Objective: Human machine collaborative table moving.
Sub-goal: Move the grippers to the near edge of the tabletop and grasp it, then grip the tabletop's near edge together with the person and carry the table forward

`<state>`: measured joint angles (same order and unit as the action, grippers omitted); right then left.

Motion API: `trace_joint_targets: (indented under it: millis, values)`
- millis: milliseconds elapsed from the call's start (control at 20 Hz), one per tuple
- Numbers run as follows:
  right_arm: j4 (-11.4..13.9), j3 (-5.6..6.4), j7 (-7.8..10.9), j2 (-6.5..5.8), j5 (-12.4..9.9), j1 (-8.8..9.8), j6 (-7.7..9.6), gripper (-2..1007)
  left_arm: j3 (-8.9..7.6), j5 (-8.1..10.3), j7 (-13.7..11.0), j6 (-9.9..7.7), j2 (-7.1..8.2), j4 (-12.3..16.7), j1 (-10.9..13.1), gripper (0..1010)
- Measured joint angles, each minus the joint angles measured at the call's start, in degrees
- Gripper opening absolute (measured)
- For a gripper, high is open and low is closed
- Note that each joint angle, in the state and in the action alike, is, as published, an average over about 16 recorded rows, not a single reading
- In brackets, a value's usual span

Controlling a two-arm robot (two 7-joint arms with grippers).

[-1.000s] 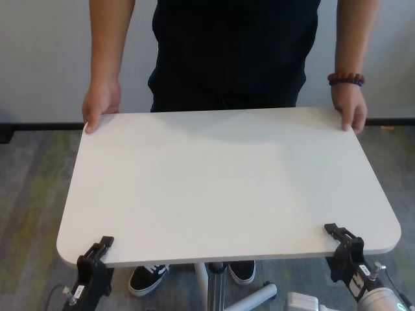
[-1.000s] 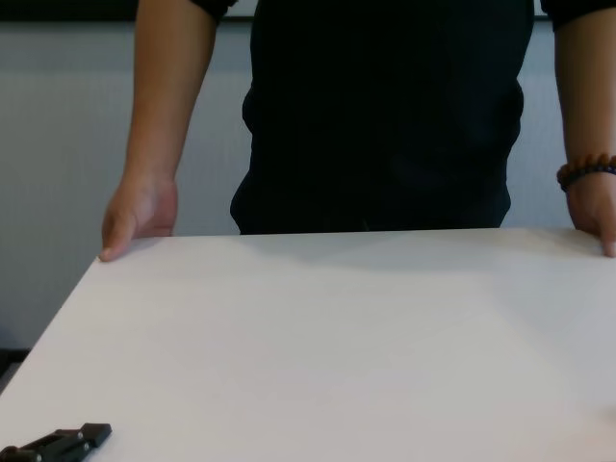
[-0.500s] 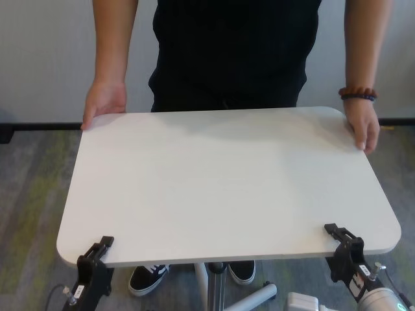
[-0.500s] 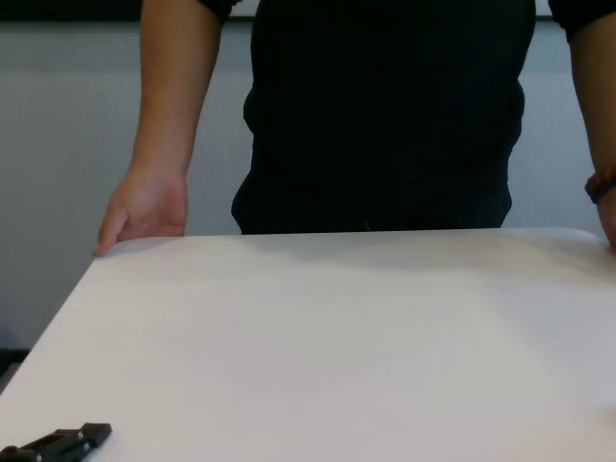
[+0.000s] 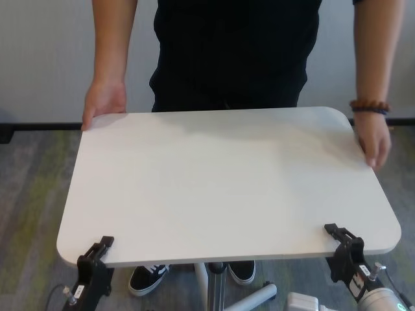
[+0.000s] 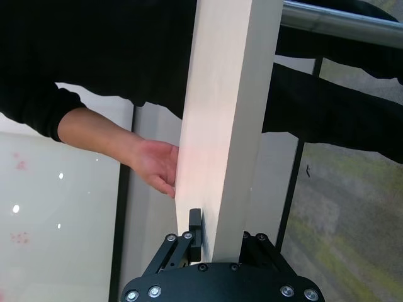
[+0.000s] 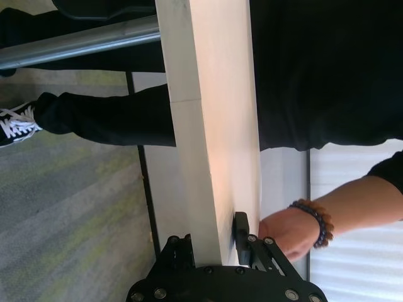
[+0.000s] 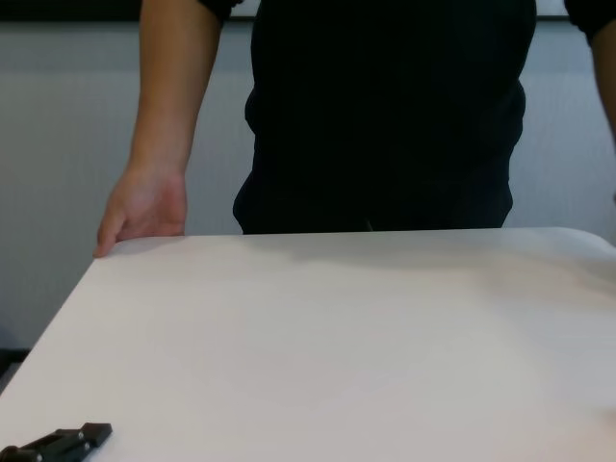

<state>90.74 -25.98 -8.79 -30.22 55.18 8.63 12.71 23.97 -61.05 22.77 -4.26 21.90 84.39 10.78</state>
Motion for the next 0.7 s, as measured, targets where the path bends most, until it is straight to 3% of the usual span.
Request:
trace_joint_targets:
  millis: [350,700]
  values:
    - [1.5,0.70,-0.50,-0.16,0.8,1.45,0.12,264,-0.93,0.10,-1.9,-1.06,0.70,2.6,1.6,254]
    - [5.5,2.54,-0.75,-0.95,1.6,3.98,0.66,262,-2.10,0.18,-4.8,-1.93,2.10,7.8,3.8,253]
